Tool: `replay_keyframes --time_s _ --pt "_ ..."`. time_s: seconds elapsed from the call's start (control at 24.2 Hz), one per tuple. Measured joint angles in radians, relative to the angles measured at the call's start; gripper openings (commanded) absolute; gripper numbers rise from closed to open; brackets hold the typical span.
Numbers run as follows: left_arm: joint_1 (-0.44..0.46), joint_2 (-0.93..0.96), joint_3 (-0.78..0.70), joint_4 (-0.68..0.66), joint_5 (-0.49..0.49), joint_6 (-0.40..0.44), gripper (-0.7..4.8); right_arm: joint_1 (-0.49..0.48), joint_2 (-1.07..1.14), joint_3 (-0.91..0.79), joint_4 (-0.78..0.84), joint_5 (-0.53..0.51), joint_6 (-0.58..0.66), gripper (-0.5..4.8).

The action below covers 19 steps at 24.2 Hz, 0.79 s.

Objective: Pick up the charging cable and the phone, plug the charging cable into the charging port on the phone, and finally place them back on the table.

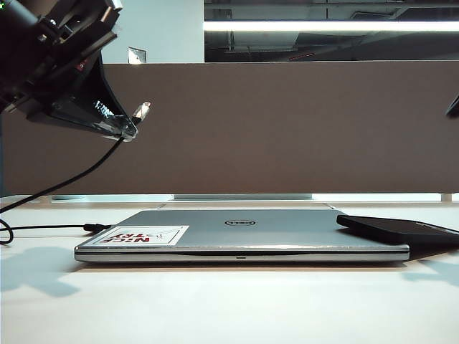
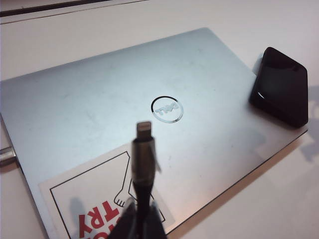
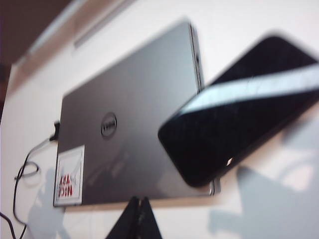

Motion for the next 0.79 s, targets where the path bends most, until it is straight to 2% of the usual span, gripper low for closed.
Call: replay_keyframes --time_s 0.08,0.12,0.17,0.21,0.5,0.79 --pt "0.0 0.0 0.0 0.002 0.0 0.0 -0.06 0.0 0.071 0.0 0.003 -0.008 0.025 1.37" --pt "0.0 0.0 0.0 0.002 0.0 0.0 -0.06 0.0 0.094 0.0 0.003 -0.008 0.039 2.32" --pt "0.0 0.0 0.0 0.002 0.0 0.0 -0.06 0.0 0.115 0.0 0.003 -0.008 0.048 3.55" --pt "0.0 0.0 0.0 0.002 0.0 0.0 -0.06 0.0 0.147 0.001 0.005 -0.009 0.055 3.86" --pt "0.0 0.0 0.0 0.009 0.0 0.0 -0.06 -0.003 0.362 0.001 0.07 -0.075 0.094 3.88" --pt "0.0 0.0 0.0 0.011 0.0 0.0 -0.06 -0.005 0.443 0.001 0.169 -0.087 0.126 3.87"
